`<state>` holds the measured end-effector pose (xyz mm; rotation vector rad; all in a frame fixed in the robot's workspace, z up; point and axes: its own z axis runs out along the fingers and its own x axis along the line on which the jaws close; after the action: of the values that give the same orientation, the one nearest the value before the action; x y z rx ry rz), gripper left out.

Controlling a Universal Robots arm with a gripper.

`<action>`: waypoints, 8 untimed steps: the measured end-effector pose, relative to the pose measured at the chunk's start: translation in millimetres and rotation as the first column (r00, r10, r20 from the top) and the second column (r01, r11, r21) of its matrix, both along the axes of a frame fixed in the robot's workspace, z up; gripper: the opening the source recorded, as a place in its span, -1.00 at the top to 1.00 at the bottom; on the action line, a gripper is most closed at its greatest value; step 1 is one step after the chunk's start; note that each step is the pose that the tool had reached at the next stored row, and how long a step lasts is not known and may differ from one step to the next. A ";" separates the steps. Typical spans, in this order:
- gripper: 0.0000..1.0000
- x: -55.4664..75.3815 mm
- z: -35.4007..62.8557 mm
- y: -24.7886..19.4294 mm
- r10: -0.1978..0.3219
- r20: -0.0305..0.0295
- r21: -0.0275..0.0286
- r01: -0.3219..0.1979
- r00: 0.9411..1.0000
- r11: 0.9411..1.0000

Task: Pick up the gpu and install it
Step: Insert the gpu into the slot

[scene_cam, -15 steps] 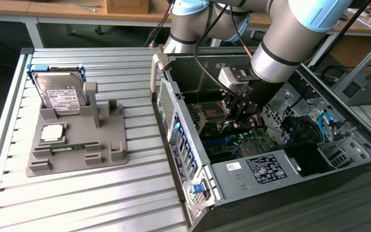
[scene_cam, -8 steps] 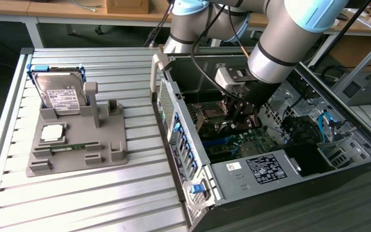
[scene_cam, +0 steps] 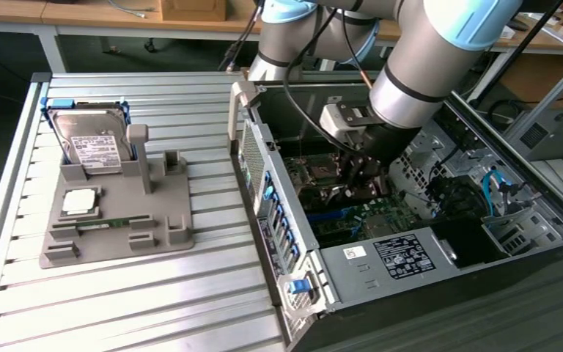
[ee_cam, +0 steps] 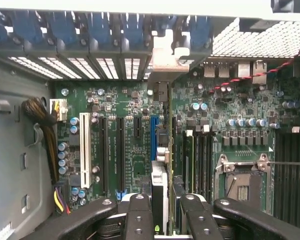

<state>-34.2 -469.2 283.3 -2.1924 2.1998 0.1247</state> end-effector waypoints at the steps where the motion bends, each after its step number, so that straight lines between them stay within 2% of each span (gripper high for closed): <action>1: 0.47 -0.9 -0.1 -0.2 0.000 0.000 0.000 0.000 1.000 1.000; 8: 0.47 -5.5 -0.4 -0.8 0.000 0.000 0.000 0.000 1.000 1.000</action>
<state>-39.7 -470.0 282.9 -2.1924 2.1999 0.1246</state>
